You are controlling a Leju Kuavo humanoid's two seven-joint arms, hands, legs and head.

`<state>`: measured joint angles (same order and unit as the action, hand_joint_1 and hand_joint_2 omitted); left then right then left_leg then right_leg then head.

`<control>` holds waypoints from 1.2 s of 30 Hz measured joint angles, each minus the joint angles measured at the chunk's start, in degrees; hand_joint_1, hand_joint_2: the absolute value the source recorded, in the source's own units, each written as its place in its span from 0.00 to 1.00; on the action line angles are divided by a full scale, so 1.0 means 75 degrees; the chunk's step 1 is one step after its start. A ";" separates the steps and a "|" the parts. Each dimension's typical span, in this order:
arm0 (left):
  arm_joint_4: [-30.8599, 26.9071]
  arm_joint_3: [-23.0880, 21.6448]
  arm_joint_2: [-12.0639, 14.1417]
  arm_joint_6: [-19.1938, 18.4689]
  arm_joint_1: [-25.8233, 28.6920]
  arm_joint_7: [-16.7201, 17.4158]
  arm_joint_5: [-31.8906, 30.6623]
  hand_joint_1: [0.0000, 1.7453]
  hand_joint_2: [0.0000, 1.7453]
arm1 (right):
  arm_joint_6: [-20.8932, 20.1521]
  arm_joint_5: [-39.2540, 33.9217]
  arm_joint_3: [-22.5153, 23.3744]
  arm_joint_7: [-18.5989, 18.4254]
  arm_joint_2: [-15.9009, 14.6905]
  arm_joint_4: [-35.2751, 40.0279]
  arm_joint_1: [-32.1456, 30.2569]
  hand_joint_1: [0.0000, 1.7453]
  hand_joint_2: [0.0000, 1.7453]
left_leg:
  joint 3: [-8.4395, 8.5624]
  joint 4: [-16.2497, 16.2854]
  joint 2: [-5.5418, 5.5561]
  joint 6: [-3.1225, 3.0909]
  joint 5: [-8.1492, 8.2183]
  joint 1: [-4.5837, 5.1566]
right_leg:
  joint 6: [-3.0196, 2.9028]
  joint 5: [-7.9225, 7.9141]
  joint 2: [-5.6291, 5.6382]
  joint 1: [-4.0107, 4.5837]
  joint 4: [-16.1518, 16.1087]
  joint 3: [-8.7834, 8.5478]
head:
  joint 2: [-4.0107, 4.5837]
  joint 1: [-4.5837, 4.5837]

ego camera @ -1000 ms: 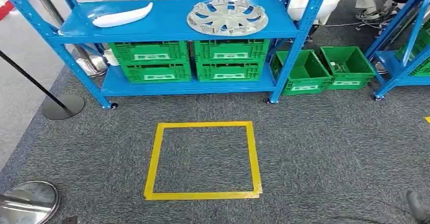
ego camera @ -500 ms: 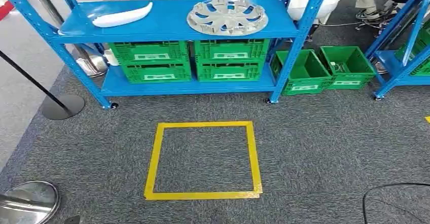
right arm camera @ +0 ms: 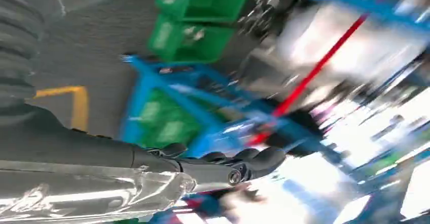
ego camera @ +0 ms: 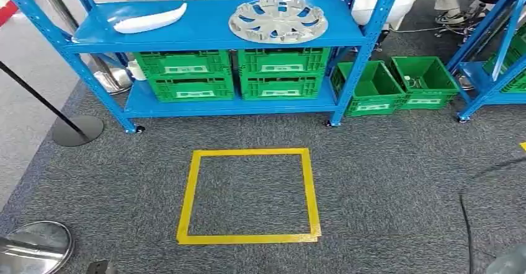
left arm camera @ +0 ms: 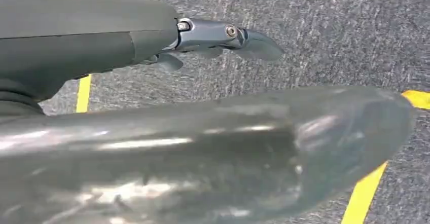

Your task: Take the parts from the cabinet and place them on the table.

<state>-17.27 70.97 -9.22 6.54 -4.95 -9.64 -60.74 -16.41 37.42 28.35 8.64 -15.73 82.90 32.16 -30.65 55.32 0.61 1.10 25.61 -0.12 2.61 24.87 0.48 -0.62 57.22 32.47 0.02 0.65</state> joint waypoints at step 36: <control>0.0096 -0.0309 0.0114 -0.0187 0.0099 -0.0047 -0.1011 0.00 0.00 | -0.0956 -0.2512 -0.9078 -0.0487 -0.0866 -0.2704 0.4263 0.00 1.00 | -0.0087 0.0044 0.0009 -0.0036 -0.0022 0.0026 | 0.0016 -0.0051 -0.0012 -0.0028 -0.0005 0.0068 | 0.0000 -0.0009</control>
<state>-16.55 68.65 -8.37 5.14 -4.20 -9.99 -68.32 -23.59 18.58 -39.73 4.98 -22.23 62.62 64.13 -31.30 55.65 0.68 0.83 25.44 0.08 2.73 24.49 0.39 -0.83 57.18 32.98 0.02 0.59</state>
